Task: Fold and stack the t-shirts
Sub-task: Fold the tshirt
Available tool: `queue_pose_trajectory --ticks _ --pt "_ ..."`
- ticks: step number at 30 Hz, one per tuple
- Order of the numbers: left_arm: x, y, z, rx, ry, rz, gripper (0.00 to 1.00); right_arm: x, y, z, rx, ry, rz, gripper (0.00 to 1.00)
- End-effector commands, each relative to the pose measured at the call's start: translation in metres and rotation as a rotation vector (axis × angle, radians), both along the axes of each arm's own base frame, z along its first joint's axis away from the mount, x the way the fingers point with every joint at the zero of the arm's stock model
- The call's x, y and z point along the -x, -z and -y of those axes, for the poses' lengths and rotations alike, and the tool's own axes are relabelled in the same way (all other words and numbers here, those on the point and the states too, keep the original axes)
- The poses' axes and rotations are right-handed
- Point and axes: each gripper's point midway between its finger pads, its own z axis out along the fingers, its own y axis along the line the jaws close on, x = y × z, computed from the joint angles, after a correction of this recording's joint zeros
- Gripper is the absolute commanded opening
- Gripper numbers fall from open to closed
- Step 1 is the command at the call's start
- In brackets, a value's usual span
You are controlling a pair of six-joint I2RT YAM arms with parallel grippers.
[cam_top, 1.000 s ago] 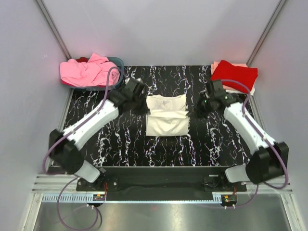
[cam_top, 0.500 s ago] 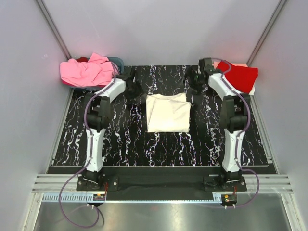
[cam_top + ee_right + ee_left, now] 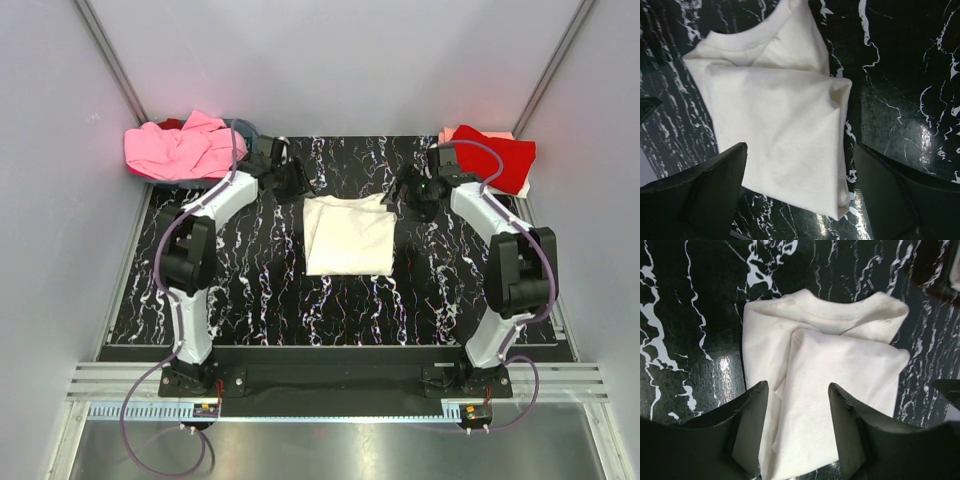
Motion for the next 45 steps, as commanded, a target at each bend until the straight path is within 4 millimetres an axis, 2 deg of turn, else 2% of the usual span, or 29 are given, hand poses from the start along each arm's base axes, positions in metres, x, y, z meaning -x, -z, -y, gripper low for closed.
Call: queue_pose_trajectory --ticks 1,2,9,14,18,24,32,40,45 --pt "-0.003 0.018 0.013 0.002 0.079 0.000 0.55 -0.002 0.030 0.005 0.046 -0.004 -0.033 0.93" --pt "-0.004 0.025 0.015 -0.002 0.083 -0.014 0.55 -0.003 0.032 0.004 0.042 -0.010 -0.035 0.91" --pt "-0.001 0.041 0.024 0.007 0.128 -0.019 0.53 -0.015 0.056 0.004 0.035 -0.013 -0.053 0.80" --pt "0.002 0.056 0.030 0.031 0.153 -0.039 0.52 -0.021 0.073 0.003 0.023 -0.013 -0.088 0.63" --pt "0.004 0.062 0.032 0.042 0.164 -0.040 0.52 -0.023 0.081 0.001 0.006 -0.014 -0.103 0.55" --pt "0.003 0.068 0.033 0.039 0.177 -0.046 0.51 -0.029 0.079 0.001 -0.003 -0.014 -0.082 0.45" --pt "0.000 0.073 0.035 0.043 0.189 -0.046 0.49 -0.034 0.068 0.002 -0.006 -0.015 -0.041 0.15" --pt "-0.003 0.065 0.044 0.083 0.212 -0.015 0.47 -0.032 0.073 0.001 -0.008 -0.030 -0.052 0.08" --pt "0.001 0.069 0.052 0.100 0.239 -0.020 0.46 -0.031 0.079 0.000 -0.012 -0.031 -0.065 0.04"
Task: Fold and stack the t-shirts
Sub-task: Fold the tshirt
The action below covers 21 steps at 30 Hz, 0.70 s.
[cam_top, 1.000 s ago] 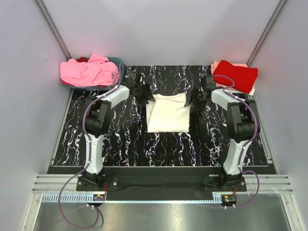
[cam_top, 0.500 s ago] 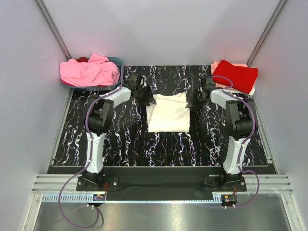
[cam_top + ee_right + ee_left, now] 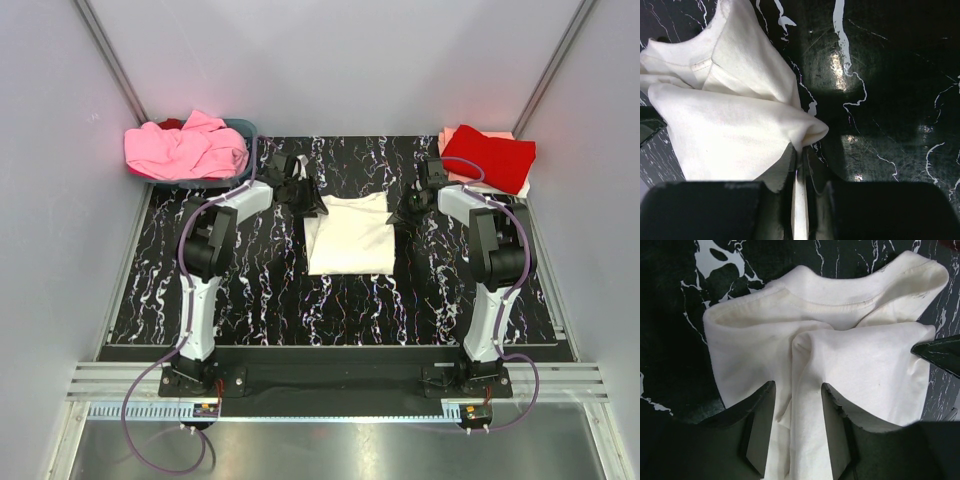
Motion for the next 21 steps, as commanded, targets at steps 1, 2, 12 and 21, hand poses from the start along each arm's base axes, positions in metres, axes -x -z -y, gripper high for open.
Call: queue_pose_trajectory --ticks 1,2,12,21 --pt "-0.006 -0.006 0.016 0.054 0.057 0.051 0.46 -0.018 -0.014 0.002 -0.005 -0.005 0.071 0.03" --pt "-0.006 -0.005 0.017 0.055 0.058 0.047 0.45 -0.017 -0.014 0.001 -0.005 -0.006 0.070 0.02" --pt "-0.005 -0.014 0.026 0.087 0.063 0.056 0.03 -0.019 -0.021 0.001 -0.001 -0.018 0.081 0.00" --pt "0.005 -0.088 0.019 0.083 0.053 0.189 0.00 -0.010 -0.070 0.006 0.014 -0.015 0.145 0.00"
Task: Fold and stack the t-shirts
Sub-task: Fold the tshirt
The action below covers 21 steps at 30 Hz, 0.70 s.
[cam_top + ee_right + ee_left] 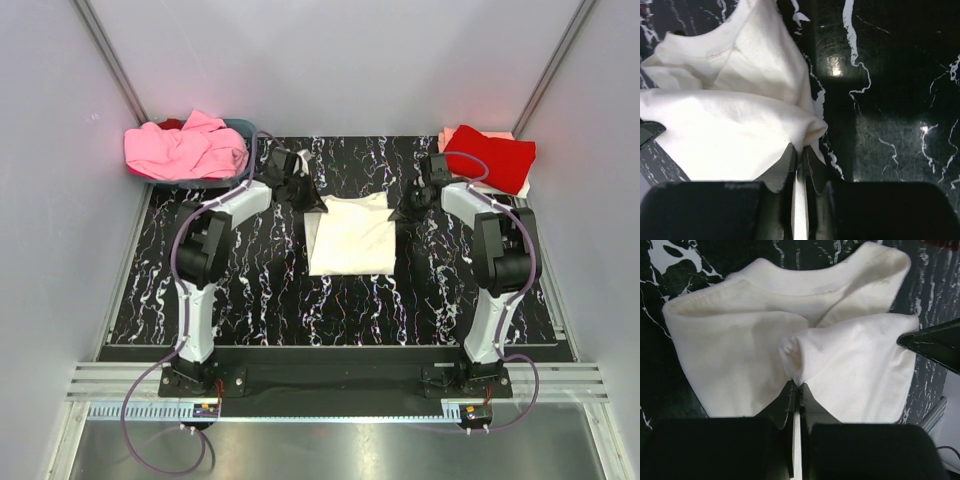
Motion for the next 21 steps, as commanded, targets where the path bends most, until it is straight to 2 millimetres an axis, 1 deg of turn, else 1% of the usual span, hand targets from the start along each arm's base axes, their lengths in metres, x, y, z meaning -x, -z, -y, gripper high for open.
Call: queue_pose_trajectory --ticks 1,2,3,4,5,6,7,9,12,16,18,19,21 --pt "0.000 -0.081 0.002 0.037 0.006 0.175 0.00 -0.008 -0.060 0.004 0.004 -0.006 0.129 0.00" --pt "0.005 -0.082 0.001 0.035 0.008 0.172 0.00 -0.006 -0.069 0.004 -0.003 -0.011 0.145 0.00" --pt "0.008 -0.086 0.000 0.034 0.004 0.178 0.00 -0.004 -0.074 0.004 -0.006 -0.012 0.153 0.00" --pt "0.011 -0.096 -0.002 0.038 -0.002 0.196 0.00 0.000 -0.076 0.004 -0.006 -0.017 0.146 0.00" --pt "0.015 -0.093 -0.005 0.030 -0.010 0.190 0.00 0.002 -0.085 0.003 -0.012 -0.024 0.163 0.00" --pt "0.018 -0.097 -0.006 0.031 -0.012 0.195 0.00 0.003 -0.088 0.002 -0.016 -0.028 0.168 0.00" --pt "0.020 -0.106 -0.008 0.032 -0.022 0.217 0.00 0.006 -0.096 0.002 -0.017 -0.040 0.180 0.00" --pt "0.028 -0.113 -0.012 0.031 -0.033 0.229 0.00 0.010 -0.103 0.000 -0.024 -0.056 0.186 0.00" --pt "0.038 -0.122 -0.017 0.033 -0.050 0.247 0.00 0.013 -0.120 -0.003 -0.038 -0.081 0.223 0.00" --pt "0.045 -0.128 -0.025 0.021 -0.072 0.260 0.00 0.013 -0.142 -0.008 -0.062 -0.119 0.273 0.00" --pt "0.048 -0.131 -0.028 0.015 -0.082 0.267 0.00 0.013 -0.148 -0.013 -0.075 -0.149 0.290 0.00" --pt "0.049 -0.130 -0.030 0.008 -0.087 0.264 0.00 0.012 -0.155 -0.016 -0.082 -0.165 0.308 0.00" --pt "0.051 -0.135 -0.032 0.007 -0.093 0.276 0.00 0.011 -0.162 -0.021 -0.086 -0.195 0.335 0.00"
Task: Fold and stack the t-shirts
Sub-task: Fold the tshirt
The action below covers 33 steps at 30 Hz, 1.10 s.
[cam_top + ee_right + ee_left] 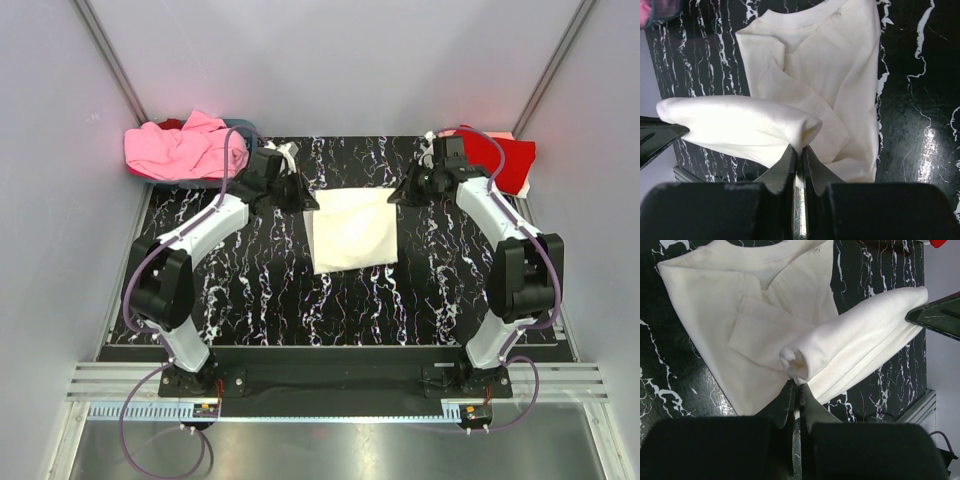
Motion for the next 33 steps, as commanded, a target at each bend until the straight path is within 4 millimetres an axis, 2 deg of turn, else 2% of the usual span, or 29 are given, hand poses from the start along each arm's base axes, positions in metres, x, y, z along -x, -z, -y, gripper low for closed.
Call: queue_pose_trajectory --ticks 1,4,9,10,11,12,13,14,15,16,17,18,19,20,21,22,23,24,25,26,27,28,29,30,31,32,33 --pt "-0.004 -0.031 -0.011 0.001 -0.050 0.097 0.00 -0.008 -0.055 -0.009 -0.019 -0.076 0.167 0.00" --pt "-0.003 -0.033 -0.014 -0.007 -0.057 0.106 0.00 -0.012 -0.062 -0.012 -0.024 -0.096 0.197 0.00" --pt "-0.009 -0.032 -0.015 -0.026 -0.066 0.111 0.00 -0.025 -0.062 -0.020 -0.046 -0.121 0.195 0.00" --pt "-0.013 -0.031 -0.017 -0.038 -0.078 0.112 0.00 -0.032 -0.067 -0.021 -0.050 -0.121 0.211 0.00" --pt "-0.016 -0.029 -0.018 -0.052 -0.086 0.111 0.00 -0.038 -0.058 -0.022 -0.049 -0.123 0.198 0.00" --pt "-0.021 -0.025 -0.019 -0.071 -0.094 0.097 0.00 -0.047 -0.066 -0.024 -0.055 -0.126 0.223 0.00" --pt "-0.027 -0.022 -0.023 -0.096 -0.117 0.095 0.00 -0.057 -0.050 -0.026 -0.051 -0.127 0.195 0.00" --pt "-0.033 -0.017 -0.028 -0.120 -0.140 0.085 0.00 -0.063 -0.046 -0.029 -0.057 -0.133 0.189 0.00" --pt "-0.037 -0.001 -0.033 -0.155 -0.164 0.040 0.00 -0.075 -0.056 -0.032 -0.069 -0.145 0.221 0.00" --pt "-0.047 -0.001 -0.039 -0.168 -0.196 0.043 0.00 -0.087 -0.032 -0.037 -0.076 -0.152 0.181 0.00" --pt "-0.056 0.003 -0.047 -0.165 -0.227 0.029 0.00 -0.094 -0.024 -0.041 -0.088 -0.162 0.172 0.00" --pt "-0.061 0.027 -0.053 -0.190 -0.239 -0.037 0.00 -0.109 -0.035 -0.047 -0.103 -0.173 0.203 0.02" --pt "-0.074 0.018 -0.054 -0.182 -0.256 -0.030 0.00 -0.120 -0.001 -0.052 -0.111 -0.183 0.144 0.03" --pt "-0.082 0.026 -0.063 -0.195 -0.284 -0.059 0.00 -0.126 0.007 -0.059 -0.129 -0.200 0.131 0.05" --pt "-0.083 0.053 -0.070 -0.238 -0.298 -0.134 0.00 -0.138 -0.008 -0.067 -0.144 -0.221 0.164 0.15" --pt "-0.095 0.050 -0.072 -0.239 -0.316 -0.126 0.02 -0.145 0.028 -0.072 -0.146 -0.234 0.106 0.28" --pt "-0.100 0.073 -0.077 -0.250 -0.315 -0.176 0.08 -0.151 0.033 -0.076 -0.126 -0.230 0.104 0.43" --pt "-0.102 0.078 -0.080 -0.253 -0.314 -0.203 0.23 -0.159 0.022 -0.078 -0.111 -0.236 0.135 0.58" --pt "-0.112 0.070 -0.077 -0.227 -0.291 -0.182 0.39 -0.164 0.035 -0.075 -0.090 -0.214 0.119 0.63" --pt "-0.121 0.066 -0.072 -0.211 -0.264 -0.151 0.55 -0.168 0.031 -0.073 -0.082 -0.198 0.131 0.67" --pt "-0.126 0.076 -0.070 -0.227 -0.245 -0.158 0.76 -0.170 0.031 -0.072 -0.079 -0.183 0.137 0.73" --pt "-0.131 0.076 -0.070 -0.242 -0.230 -0.153 0.84 -0.170 0.013 -0.071 -0.082 -0.173 0.168 0.76" --pt "-0.140 0.069 -0.069 -0.249 -0.225 -0.154 0.86 -0.171 0.007 -0.067 -0.073 -0.155 0.185 0.78" --pt "-0.142 0.064 -0.068 -0.252 -0.219 -0.153 0.86 -0.167 0.012 -0.066 -0.070 -0.146 0.180 0.78" --pt "-0.145 0.060 -0.067 -0.250 -0.215 -0.146 0.86 -0.162 -0.013 -0.064 -0.069 -0.142 0.222 0.79" --pt "-0.143 0.055 -0.067 -0.242 -0.211 -0.137 0.86 -0.161 -0.023 -0.061 -0.058 -0.124 0.251 0.79" --pt "-0.138 0.055 -0.067 -0.237 -0.206 -0.135 0.86 -0.151 -0.011 -0.057 -0.047 -0.115 0.219 0.79"
